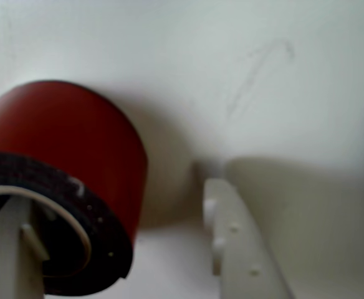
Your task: Pick the red roll and drop it in the blue box
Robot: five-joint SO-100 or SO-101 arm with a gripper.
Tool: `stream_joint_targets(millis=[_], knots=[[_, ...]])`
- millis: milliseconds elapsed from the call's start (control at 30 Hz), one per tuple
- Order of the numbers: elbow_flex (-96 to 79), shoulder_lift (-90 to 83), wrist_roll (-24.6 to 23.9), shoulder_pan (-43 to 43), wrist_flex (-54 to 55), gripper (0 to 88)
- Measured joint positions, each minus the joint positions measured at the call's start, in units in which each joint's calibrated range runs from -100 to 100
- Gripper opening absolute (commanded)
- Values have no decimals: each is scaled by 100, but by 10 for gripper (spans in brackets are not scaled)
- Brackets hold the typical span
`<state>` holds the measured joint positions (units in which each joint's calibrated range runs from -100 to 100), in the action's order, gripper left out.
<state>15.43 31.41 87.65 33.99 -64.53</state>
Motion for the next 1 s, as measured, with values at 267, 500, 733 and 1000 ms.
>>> stream_joint_targets(millis=[267, 500, 733, 1000], knots=[[0, 0, 0, -10, 0, 89], [0, 0, 0, -49, 0, 10], [9, 0, 0, -49, 0, 10], [9, -703, 0, -10, 0, 10]])
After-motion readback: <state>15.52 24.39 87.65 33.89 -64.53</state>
